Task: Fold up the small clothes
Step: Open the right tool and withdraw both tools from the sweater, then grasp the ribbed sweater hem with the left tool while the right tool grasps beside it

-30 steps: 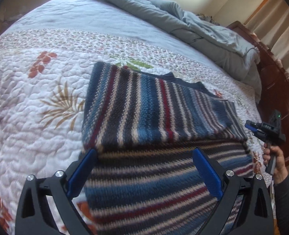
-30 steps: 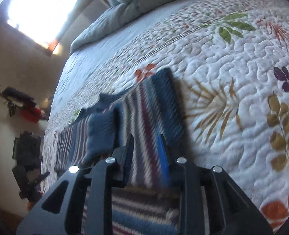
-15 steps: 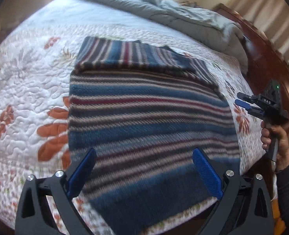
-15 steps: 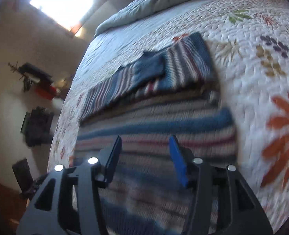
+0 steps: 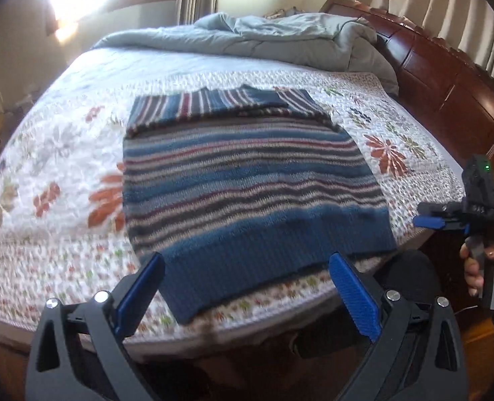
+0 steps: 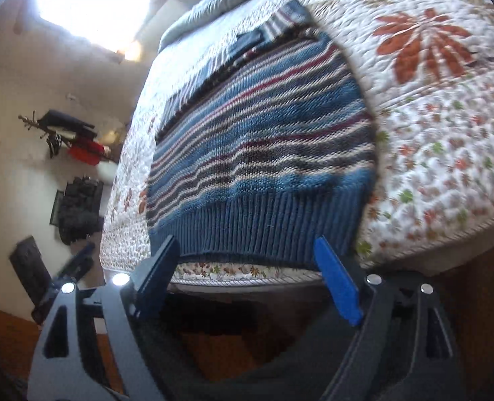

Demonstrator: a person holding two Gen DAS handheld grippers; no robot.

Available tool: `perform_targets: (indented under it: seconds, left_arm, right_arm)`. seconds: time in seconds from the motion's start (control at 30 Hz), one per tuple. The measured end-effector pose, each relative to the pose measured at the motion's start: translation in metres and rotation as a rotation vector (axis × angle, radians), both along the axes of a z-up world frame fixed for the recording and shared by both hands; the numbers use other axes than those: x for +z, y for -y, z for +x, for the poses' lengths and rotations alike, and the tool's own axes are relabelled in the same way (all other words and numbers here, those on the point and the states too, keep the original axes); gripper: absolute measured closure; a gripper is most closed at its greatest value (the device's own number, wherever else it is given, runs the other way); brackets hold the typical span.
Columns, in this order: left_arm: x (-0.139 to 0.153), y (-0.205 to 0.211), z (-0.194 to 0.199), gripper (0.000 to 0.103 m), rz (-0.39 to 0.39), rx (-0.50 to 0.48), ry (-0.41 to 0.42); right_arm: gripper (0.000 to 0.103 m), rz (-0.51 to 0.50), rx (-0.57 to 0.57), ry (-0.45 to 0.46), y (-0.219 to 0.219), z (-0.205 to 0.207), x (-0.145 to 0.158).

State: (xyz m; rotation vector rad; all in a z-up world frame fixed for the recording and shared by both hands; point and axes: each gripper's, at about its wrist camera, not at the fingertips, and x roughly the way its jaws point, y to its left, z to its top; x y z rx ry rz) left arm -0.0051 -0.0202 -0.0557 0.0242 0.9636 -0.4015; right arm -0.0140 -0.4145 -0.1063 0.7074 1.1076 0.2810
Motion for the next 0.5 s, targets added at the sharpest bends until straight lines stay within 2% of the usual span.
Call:
perform_targets:
  seconds: [0.1,0.17,0.27,0.4,0.5]
  left_arm:
    - [-0.005,-0.004,-0.006,0.004,-0.007,0.007,-0.024]
    - [-0.017,-0.014,-0.001,0.004,-0.046,0.014,-0.07]
    - [-0.044,-0.05,0.02,0.004,-0.196,0.092,-0.2]
    - [-0.089,-0.107,0.047,0.004,-0.44,0.237,-0.395]
    - [-0.108,-0.123,0.057,0.004,-0.531,0.283,-0.466]
  right_arm:
    - [0.015,-0.002,-0.01,0.007,0.007,-0.003,0.006]
    - [0.014,-0.027,0.002,-0.01,0.009,-0.001,0.004]
    - [0.014,-0.05,-0.002,-0.068,0.014,0.008,-0.009]
    - [0.014,0.003,-0.043,-0.166,0.031,0.021,-0.031]
    - [0.018,-0.005,-0.066,-0.199,0.042,0.026,-0.042]
